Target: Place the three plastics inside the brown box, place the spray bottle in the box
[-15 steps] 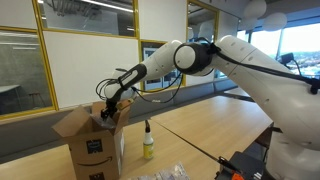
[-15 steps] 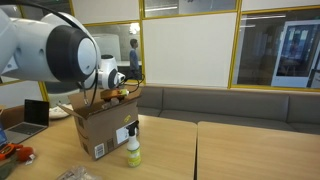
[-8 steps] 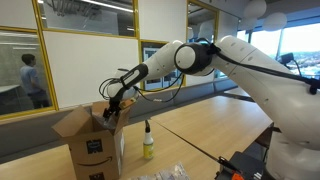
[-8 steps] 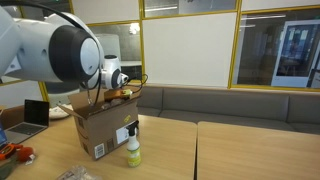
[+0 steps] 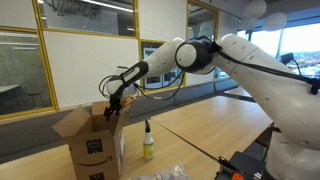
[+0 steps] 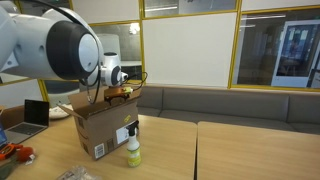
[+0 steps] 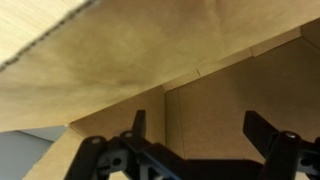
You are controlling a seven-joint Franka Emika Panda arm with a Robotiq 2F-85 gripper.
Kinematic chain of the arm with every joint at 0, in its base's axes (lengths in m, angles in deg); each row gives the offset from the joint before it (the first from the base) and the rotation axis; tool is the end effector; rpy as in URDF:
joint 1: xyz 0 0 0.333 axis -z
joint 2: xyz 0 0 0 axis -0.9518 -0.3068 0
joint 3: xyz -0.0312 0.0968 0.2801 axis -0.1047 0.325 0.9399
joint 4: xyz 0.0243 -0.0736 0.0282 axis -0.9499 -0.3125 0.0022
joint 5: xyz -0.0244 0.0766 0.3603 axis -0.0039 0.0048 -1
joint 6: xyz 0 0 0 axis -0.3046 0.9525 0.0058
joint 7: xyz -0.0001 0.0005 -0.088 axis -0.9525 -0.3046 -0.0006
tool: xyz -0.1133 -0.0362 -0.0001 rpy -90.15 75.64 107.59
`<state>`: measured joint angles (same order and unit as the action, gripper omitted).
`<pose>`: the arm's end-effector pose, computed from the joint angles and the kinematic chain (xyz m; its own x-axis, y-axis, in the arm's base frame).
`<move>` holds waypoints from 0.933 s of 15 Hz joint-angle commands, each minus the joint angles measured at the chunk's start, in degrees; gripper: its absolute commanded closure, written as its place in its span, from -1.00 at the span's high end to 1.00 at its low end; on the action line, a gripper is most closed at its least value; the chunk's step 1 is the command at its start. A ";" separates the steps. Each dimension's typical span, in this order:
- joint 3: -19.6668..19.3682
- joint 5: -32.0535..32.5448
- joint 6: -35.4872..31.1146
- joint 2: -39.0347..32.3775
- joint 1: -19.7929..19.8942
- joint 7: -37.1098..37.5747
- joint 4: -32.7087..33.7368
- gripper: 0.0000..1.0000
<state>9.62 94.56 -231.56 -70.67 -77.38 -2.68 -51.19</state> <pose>0.7373 0.1612 0.2596 0.8052 0.4804 0.3476 0.4984 -0.8659 0.0420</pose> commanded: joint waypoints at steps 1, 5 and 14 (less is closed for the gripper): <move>-1.25 0.75 4.32 1.41 -0.89 -1.02 1.81 1.00; -5.50 4.80 9.87 6.11 -2.88 1.53 2.20 1.00; -12.08 14.05 20.74 21.84 -3.95 9.48 -8.26 1.00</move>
<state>-1.18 106.75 -213.68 -55.49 -81.22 3.57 -52.06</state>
